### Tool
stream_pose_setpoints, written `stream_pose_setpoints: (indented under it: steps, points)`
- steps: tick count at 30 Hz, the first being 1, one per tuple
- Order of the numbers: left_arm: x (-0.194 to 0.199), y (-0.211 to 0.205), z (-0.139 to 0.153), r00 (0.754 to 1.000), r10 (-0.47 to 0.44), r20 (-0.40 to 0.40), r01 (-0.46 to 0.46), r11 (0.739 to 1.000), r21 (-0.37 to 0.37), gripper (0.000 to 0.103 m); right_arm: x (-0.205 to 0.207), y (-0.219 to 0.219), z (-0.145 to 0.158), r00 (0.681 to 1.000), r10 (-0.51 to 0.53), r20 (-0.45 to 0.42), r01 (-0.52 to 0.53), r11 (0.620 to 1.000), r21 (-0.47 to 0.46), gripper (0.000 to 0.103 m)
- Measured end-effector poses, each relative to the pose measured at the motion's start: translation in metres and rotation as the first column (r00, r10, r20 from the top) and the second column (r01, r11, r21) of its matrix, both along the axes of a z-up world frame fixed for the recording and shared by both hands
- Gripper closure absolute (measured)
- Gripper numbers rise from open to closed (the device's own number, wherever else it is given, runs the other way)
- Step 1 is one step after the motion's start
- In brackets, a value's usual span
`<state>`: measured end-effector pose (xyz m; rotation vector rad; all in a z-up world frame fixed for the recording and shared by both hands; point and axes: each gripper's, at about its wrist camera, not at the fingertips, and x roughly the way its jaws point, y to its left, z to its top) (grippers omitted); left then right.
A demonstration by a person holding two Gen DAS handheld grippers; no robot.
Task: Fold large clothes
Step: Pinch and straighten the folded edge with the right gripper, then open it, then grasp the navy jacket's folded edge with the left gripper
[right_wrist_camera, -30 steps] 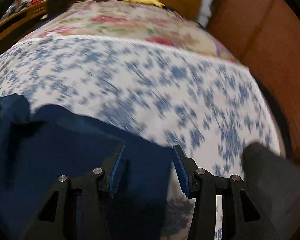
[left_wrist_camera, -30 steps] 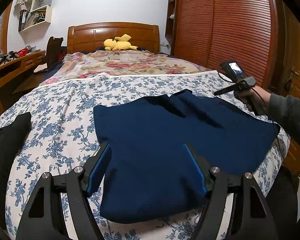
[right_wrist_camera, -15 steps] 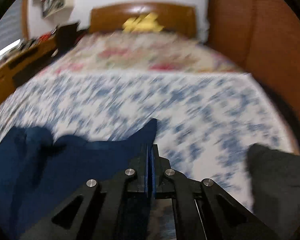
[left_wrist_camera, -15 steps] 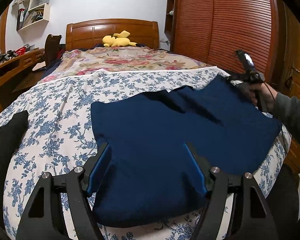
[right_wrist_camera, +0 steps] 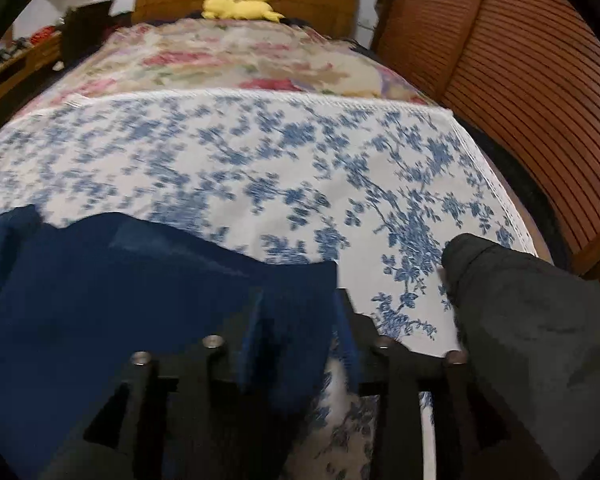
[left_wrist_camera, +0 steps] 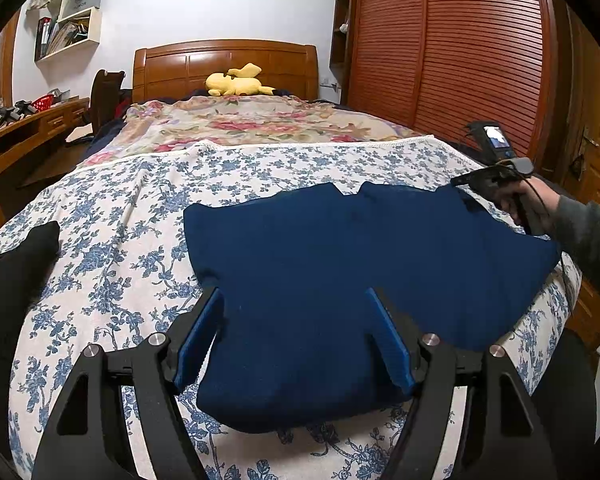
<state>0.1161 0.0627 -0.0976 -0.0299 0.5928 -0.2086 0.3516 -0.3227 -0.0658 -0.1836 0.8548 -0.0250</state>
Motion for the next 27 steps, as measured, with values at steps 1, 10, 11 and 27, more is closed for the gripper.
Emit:
stream_pose_setpoints:
  steps: [1,10,11,27]
  points:
    - [-0.001,0.0,0.001,1.0,0.001,0.001,-0.001,1.0,0.0,0.029,-0.011,-0.001,0.006,1.0,0.014,0.009,-0.014,1.0,0.005,0.058]
    - [-0.004,-0.01,0.003,1.0,-0.004,0.008,0.004,1.0,0.008,0.029,-0.134,0.01,0.025,0.972,0.232,0.046,-0.234,0.972,0.038,0.058]
    - [-0.004,-0.012,0.003,1.0,-0.005,0.008,0.005,1.0,0.009,0.029,-0.143,0.007,0.026,0.971,0.235,0.048,-0.237,0.97,0.051,0.058]
    - [-0.026,-0.041,0.007,1.0,0.021,0.02,-0.022,0.998,0.059,0.029,-0.237,0.004,0.012,0.94,0.339,0.037,-0.34,0.929,0.144,0.058]
